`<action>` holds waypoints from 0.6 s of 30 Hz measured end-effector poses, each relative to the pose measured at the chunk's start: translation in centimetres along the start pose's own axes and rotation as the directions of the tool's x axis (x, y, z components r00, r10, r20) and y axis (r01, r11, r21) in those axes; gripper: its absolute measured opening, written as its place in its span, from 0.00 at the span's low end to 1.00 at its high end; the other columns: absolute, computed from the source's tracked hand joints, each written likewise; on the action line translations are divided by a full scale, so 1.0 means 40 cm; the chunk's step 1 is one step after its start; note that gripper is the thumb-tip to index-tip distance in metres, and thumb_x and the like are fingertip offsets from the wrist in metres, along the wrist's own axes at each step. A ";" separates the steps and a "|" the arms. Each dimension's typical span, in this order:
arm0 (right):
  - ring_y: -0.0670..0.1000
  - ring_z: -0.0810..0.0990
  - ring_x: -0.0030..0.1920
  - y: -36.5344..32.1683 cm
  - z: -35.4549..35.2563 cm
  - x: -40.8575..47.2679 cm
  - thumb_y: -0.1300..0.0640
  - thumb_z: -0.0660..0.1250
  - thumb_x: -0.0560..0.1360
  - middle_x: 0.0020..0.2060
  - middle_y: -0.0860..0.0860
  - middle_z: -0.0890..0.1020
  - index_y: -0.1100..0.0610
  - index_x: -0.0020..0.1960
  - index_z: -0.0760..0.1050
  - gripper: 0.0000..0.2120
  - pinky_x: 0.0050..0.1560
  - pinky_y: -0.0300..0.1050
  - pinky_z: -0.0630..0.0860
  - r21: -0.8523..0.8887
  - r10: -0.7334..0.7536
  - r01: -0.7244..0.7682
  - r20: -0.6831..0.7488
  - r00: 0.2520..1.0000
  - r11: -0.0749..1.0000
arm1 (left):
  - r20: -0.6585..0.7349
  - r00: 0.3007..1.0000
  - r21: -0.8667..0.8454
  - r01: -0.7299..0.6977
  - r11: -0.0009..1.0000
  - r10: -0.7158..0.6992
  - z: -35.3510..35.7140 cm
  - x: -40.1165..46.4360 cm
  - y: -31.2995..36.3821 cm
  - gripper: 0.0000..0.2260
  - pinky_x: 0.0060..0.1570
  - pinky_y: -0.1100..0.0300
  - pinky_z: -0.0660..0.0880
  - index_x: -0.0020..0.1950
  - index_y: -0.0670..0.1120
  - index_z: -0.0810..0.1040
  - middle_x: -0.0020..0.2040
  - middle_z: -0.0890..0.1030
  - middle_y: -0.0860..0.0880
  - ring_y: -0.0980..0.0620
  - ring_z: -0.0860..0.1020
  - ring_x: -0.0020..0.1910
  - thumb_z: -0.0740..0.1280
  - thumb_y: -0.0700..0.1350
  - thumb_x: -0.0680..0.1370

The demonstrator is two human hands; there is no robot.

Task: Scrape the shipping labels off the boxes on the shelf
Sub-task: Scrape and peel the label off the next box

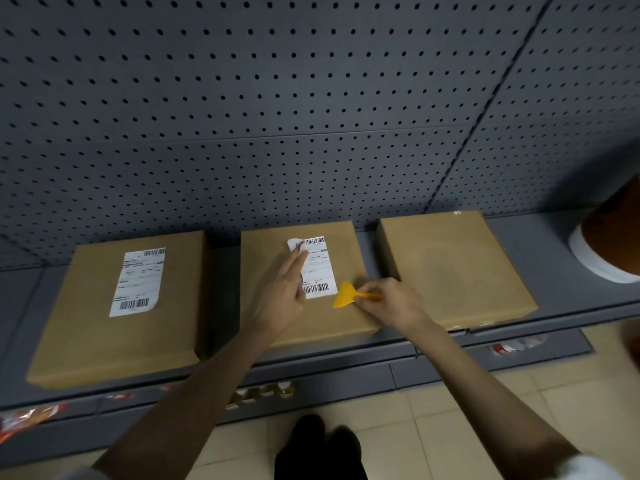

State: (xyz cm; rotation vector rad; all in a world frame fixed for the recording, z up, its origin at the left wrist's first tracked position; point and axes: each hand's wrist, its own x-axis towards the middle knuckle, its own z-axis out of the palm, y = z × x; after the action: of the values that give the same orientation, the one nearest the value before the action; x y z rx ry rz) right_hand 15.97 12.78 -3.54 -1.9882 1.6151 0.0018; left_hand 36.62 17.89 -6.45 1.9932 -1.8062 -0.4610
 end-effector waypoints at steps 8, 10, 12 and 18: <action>0.54 0.81 0.55 -0.028 0.012 0.001 0.44 0.68 0.72 0.50 0.49 0.85 0.46 0.51 0.81 0.11 0.52 0.46 0.77 -0.014 -0.036 0.035 -0.020 0.999 0.999 | 0.075 0.996 0.184 -0.060 0.981 0.047 0.012 0.004 0.005 0.34 0.55 0.53 0.76 0.75 0.49 0.56 0.78 0.52 0.57 0.52 0.66 0.70 0.63 0.58 0.74; 0.53 0.81 0.55 -0.026 0.007 0.001 0.44 0.68 0.72 0.51 0.48 0.85 0.45 0.51 0.81 0.11 0.53 0.45 0.77 -0.013 -0.026 0.026 -0.008 1.000 1.000 | 0.094 0.993 0.250 -0.089 0.964 0.068 0.015 0.004 0.015 0.35 0.51 0.53 0.76 0.75 0.48 0.55 0.78 0.51 0.55 0.50 0.66 0.71 0.63 0.60 0.74; 0.52 0.81 0.56 -0.011 -0.005 0.000 0.44 0.67 0.72 0.52 0.47 0.84 0.45 0.51 0.81 0.10 0.53 0.44 0.76 -0.022 -0.005 0.005 0.016 1.000 1.000 | 0.099 0.993 0.271 -0.096 0.958 0.072 0.017 0.008 0.026 0.33 0.49 0.52 0.76 0.74 0.47 0.58 0.78 0.54 0.52 0.49 0.67 0.70 0.62 0.60 0.74; 0.53 0.81 0.55 -0.024 -0.012 -0.005 0.45 0.67 0.73 0.51 0.49 0.84 0.46 0.53 0.81 0.11 0.51 0.43 0.75 -0.059 -0.023 0.023 0.000 1.000 0.998 | 0.121 0.989 0.350 -0.126 0.928 0.088 0.018 0.021 0.066 0.20 0.43 0.51 0.80 0.68 0.51 0.65 0.74 0.61 0.46 0.44 0.71 0.66 0.62 0.40 0.76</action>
State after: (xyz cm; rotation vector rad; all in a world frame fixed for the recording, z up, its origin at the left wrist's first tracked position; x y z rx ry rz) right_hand 16.62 12.88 -2.67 -2.0519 1.6098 0.0404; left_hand 34.08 16.77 -5.71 2.1182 -2.1813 -0.2149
